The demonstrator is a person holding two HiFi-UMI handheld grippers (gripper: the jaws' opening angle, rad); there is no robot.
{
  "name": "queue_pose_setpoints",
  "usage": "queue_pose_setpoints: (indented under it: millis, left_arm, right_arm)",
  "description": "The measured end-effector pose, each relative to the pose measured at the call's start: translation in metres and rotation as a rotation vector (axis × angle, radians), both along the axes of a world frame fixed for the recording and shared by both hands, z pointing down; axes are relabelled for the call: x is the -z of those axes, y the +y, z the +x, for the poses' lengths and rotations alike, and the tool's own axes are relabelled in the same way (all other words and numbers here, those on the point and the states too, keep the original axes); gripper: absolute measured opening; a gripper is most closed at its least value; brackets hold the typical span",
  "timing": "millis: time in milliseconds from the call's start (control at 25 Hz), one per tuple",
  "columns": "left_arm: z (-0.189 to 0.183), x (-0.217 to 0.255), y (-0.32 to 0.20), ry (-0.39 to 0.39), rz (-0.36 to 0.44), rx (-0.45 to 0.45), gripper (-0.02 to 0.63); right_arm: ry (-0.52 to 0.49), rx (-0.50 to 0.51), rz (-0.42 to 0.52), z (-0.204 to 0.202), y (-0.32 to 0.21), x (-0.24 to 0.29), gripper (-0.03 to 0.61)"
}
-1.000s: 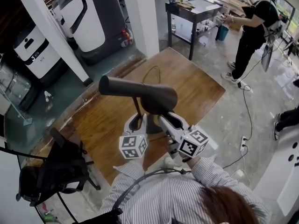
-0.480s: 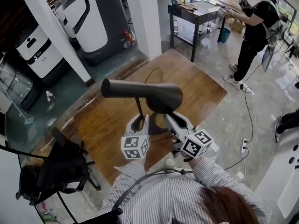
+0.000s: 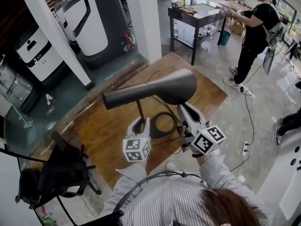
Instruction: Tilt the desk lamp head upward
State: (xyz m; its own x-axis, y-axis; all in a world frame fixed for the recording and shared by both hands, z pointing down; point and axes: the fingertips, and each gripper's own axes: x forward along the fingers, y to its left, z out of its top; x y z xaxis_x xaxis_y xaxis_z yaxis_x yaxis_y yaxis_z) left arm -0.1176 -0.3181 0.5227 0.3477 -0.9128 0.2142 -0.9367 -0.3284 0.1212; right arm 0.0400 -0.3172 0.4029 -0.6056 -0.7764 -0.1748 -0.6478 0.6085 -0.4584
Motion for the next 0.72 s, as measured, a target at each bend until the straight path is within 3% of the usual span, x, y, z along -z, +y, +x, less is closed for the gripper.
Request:
queue_pose_setpoints:
  millis: [400,720]
  left_arm:
    - [-0.005,-0.002,-0.004,-0.057,-0.008,0.033,0.058]
    - [-0.009,-0.003,-0.007,-0.113,-0.004,0.036,0.044]
  right_arm:
    - [0.125,-0.104,0.121,0.006,-0.007,0.044,0.043]
    - [0.142,-0.122,0.147,0.003,-0.010,0.058,0.041]
